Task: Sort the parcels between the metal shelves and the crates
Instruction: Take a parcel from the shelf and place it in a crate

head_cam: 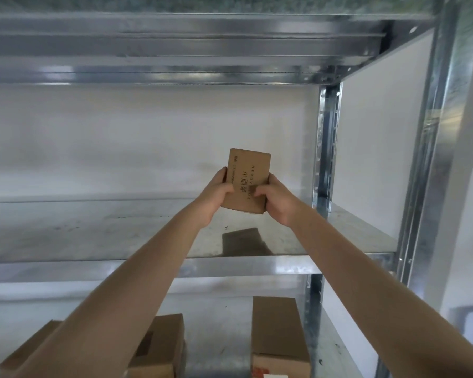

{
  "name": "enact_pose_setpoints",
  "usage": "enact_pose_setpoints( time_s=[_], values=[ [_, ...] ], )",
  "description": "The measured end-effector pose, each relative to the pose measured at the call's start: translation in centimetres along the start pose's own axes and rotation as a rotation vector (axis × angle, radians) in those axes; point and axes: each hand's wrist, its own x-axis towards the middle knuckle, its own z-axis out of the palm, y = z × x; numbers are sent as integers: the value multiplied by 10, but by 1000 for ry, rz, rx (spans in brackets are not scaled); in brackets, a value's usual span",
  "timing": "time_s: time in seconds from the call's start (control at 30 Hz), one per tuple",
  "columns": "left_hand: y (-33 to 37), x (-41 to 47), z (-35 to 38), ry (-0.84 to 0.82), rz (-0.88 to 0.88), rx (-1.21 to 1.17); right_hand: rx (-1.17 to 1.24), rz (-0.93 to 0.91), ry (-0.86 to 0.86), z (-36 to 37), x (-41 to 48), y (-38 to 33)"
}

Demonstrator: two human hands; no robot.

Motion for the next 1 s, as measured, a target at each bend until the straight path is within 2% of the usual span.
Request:
enact_pose_setpoints(
  time_s=[0.23,0.4,0.57,0.7,0.8,1.0],
  values=[
    [5,1,0,93,-133,-110,56,33,-3,10,-5,-7],
    [8,3,2,121,-148,-159,20,31,-44,11,-6,-12],
    [10,6,7,181,-153,-224,32,91,62,23,-9,-18],
    [12,10,12,363,-203,-222,87,130,221,28,-7,-18],
    [12,9,15,406,-153,-178,101,96,232,25,-4,-17],
    [11,10,10,377,-15,-100,135,-31,236,22,-1,-6]
  ],
)
